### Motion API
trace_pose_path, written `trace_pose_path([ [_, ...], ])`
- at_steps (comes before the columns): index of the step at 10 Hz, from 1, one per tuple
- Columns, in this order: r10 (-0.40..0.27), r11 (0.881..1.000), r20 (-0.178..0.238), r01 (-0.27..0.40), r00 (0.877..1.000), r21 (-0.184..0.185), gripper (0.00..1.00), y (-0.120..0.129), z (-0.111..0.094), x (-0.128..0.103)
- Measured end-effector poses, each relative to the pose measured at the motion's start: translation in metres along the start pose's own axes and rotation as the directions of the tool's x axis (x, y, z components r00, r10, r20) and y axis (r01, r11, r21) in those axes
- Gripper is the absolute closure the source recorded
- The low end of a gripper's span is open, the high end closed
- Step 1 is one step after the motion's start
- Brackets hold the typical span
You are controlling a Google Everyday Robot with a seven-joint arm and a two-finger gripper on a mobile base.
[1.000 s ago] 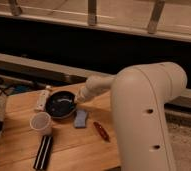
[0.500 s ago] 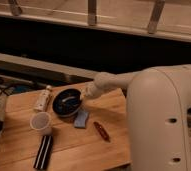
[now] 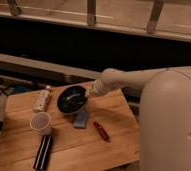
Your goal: Pick up the ceramic bowl
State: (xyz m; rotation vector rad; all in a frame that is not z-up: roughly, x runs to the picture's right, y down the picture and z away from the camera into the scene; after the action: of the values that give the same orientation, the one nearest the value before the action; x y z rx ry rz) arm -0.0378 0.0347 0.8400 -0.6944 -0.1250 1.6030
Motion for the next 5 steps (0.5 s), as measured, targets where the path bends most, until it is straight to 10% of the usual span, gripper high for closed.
trace_pose_path([
  [5,-0.003,1.000,0.008,0.003,1.000,0.002,1.00,0.001,-0.017,-0.002],
])
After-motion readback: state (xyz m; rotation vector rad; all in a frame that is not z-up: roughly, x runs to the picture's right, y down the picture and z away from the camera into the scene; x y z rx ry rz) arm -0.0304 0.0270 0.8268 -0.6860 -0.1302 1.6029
